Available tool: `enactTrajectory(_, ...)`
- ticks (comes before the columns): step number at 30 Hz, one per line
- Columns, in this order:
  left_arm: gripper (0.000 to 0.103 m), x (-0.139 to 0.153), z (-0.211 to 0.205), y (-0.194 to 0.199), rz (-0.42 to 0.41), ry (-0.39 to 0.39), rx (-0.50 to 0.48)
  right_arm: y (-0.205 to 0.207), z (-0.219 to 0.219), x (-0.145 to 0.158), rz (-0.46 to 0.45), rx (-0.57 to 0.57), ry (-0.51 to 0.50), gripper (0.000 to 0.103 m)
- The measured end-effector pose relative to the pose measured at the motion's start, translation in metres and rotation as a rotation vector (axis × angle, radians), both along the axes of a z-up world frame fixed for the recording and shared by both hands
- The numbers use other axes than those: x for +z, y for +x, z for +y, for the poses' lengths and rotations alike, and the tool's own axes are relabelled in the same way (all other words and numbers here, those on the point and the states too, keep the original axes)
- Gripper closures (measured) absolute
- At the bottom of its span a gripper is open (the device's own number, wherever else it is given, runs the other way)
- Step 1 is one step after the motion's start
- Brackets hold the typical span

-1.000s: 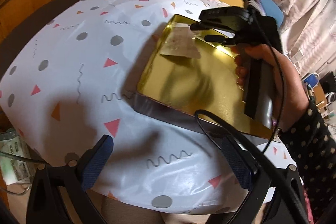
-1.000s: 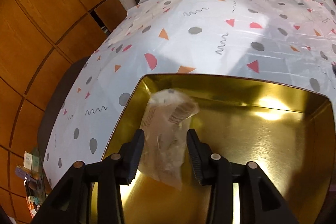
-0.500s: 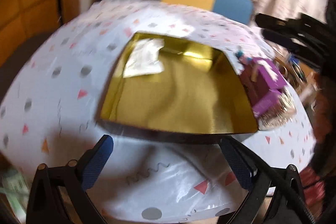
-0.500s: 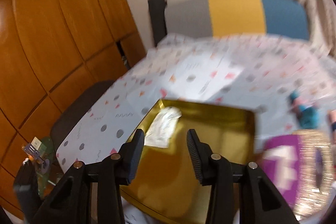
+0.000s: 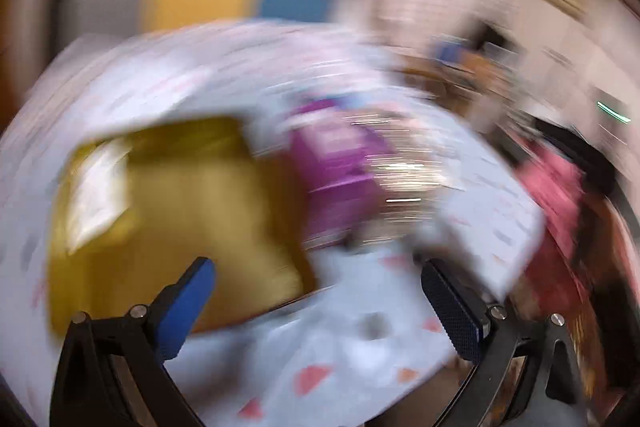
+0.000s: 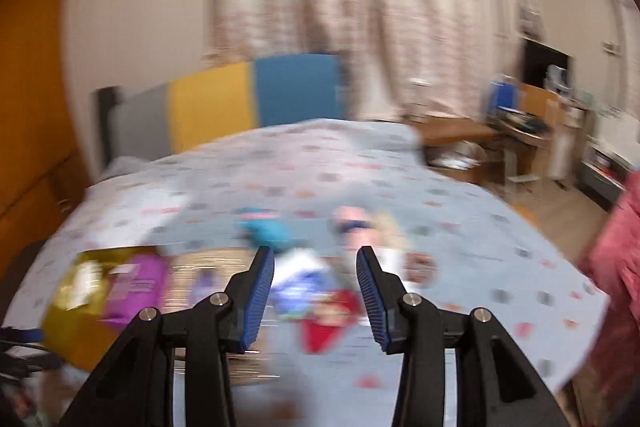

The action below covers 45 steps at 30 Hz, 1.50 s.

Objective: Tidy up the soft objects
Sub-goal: 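Grasp the red Christmas sock with the left gripper and lift it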

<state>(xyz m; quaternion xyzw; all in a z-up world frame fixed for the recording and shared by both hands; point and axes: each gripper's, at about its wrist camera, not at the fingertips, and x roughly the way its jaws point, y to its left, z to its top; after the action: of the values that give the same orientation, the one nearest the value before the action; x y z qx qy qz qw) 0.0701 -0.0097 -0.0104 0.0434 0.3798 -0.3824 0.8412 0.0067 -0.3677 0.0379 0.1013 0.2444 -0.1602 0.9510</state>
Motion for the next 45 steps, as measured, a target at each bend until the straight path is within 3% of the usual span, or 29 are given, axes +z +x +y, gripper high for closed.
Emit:
enactTrajectory(1,0.0,0.006,-0.02,-0.013,-0.11,0.065,-0.093,-0.006,-0.026,-0.004,-0.006,-0.067,0.039,0.06)
enactTrajectory(2,0.0,0.006,-0.032,-0.022,-0.179,0.128,-0.127,-0.011,-0.049,-0.007,-0.009,-0.129,0.07,0.06)
enactTrajectory(4,0.0,0.0,-0.063,-0.046,-0.365,0.322,-0.223,-0.024,-0.108,-0.013,-0.009,-0.27,0.135,0.06)
enactTrajectory(5,0.0,-0.006,-0.075,-0.052,-0.43,0.396,-0.25,-0.032,-0.131,-0.014,-0.016,-0.323,0.143,0.06)
enactTrajectory(6,0.0,-0.01,-0.089,-0.05,-0.441,0.448,-0.236,-0.04,-0.151,-0.015,-0.019,-0.374,0.143,0.06)
enactTrajectory(7,0.0,-0.011,-0.098,-0.042,-0.41,0.455,-0.218,-0.048,-0.171,-0.016,-0.013,-0.426,0.138,0.06)
enactTrajectory(9,0.0,-0.002,-0.122,-0.023,-0.257,0.346,-0.2,-0.056,-0.2,-0.02,0.021,-0.465,0.137,0.06)
enactTrajectory(11,0.0,0.009,-0.152,-0.011,-0.193,0.261,-0.157,-0.058,-0.213,-0.03,0.053,-0.433,0.159,0.06)
enactTrajectory(13,0.0,0.016,-0.187,-0.007,-0.174,0.238,-0.136,-0.051,-0.213,-0.044,0.088,-0.358,0.196,0.06)
enactTrajectory(17,0.0,0.006,-0.28,0.007,-0.13,0.347,-0.094,-0.034,-0.196,-0.077,0.132,-0.236,0.256,0.06)
enactTrajectory(21,0.0,-0.037,-0.355,0.03,-0.152,0.511,-0.076,-0.026,-0.174,-0.099,0.133,-0.191,0.31,0.06)
enactTrajectory(24,0.0,-0.06,-0.377,0.042,-0.119,0.553,-0.068,-0.021,-0.172,-0.11,0.127,-0.18,0.348,0.06)
enactTrajectory(27,0.0,-0.083,-0.4,0.05,-0.152,0.633,-0.049,-0.027,-0.174,-0.118,0.121,-0.18,0.368,0.06)
enactTrajectory(29,0.006,-0.095,-0.406,0.056,-0.134,0.664,-0.034,-0.029,-0.176,-0.123,0.124,-0.177,0.376,0.06)
enactTrajectory(31,0.012,-0.107,-0.411,0.068,-0.079,0.655,-0.011,-0.031,-0.177,-0.126,0.128,-0.171,0.381,0.06)
enactTrajectory(34,0.02,-0.119,-0.412,0.077,-0.061,0.661,0.022,-0.032,-0.177,-0.131,0.133,-0.157,0.387,0.06)
enactTrajectory(37,0.023,-0.133,-0.408,0.086,-0.006,0.652,0.057,-0.03,-0.176,-0.135,0.136,-0.142,0.388,0.06)
enactTrajectory(41,0.024,-0.14,-0.39,0.095,0.083,0.533,0.135,-0.022,-0.172,-0.139,0.141,-0.112,0.378,0.06)
enactTrajectory(42,0.031,-0.139,-0.387,0.095,0.096,0.507,0.137,-0.02,-0.172,-0.139,0.141,-0.107,0.38,0.06)
enactTrajectory(45,0.069,-0.137,-0.379,0.092,0.141,0.423,0.13,-0.011,-0.171,-0.141,0.133,-0.091,0.392,0.06)
